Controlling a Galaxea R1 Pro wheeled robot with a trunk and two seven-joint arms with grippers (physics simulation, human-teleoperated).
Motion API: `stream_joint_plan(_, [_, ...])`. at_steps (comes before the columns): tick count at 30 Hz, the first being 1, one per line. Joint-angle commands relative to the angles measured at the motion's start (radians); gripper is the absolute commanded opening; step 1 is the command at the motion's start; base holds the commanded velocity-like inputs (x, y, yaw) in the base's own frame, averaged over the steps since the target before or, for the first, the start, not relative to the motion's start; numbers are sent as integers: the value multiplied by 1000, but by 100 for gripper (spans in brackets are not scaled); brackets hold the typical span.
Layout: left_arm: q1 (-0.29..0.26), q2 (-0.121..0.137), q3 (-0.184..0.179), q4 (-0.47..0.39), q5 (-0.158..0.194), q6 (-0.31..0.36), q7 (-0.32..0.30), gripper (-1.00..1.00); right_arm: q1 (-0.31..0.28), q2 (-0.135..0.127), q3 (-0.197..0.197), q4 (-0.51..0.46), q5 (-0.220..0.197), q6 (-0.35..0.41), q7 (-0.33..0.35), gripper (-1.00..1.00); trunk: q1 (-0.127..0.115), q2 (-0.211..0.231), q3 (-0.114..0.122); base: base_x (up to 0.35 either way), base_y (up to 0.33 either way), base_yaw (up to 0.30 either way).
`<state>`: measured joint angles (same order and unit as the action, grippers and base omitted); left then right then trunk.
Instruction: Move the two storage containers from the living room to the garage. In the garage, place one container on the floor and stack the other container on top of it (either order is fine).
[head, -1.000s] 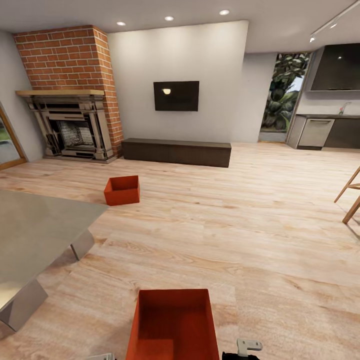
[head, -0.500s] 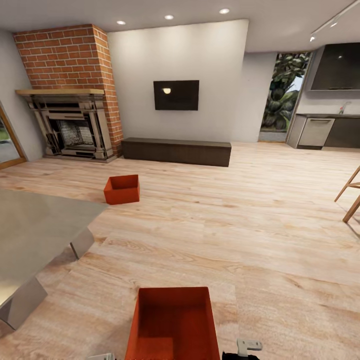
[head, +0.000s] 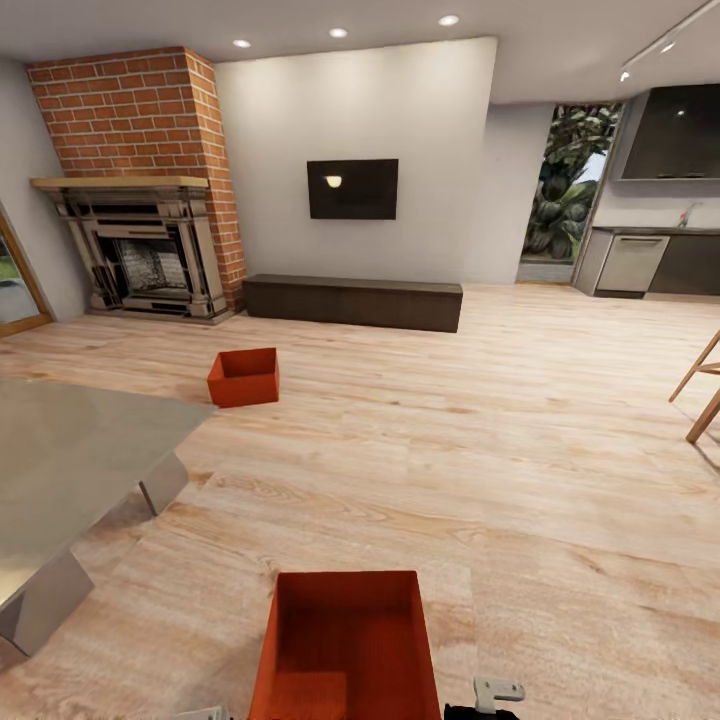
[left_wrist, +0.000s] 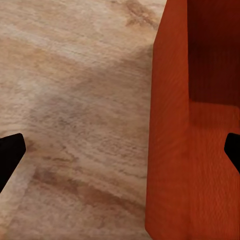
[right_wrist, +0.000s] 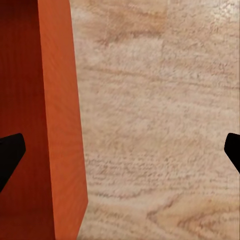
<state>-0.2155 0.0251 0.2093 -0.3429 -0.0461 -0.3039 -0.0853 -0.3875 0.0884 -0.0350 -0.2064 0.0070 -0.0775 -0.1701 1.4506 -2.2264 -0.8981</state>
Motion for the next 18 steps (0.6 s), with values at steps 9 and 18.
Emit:
stream_joint_plan(9, [-1, -1, 8, 1, -5, -3, -8, 100, -1, 1, -3, 1, 1, -4, -2, 100, 15, -29, -13, 0, 0, 0])
stream_joint_plan(18, [-1, -1, 8, 1, -5, -3, -8, 100, -1, 1, -3, 1, 1, -4, -2, 100, 31, -57, -26, 0, 0, 0])
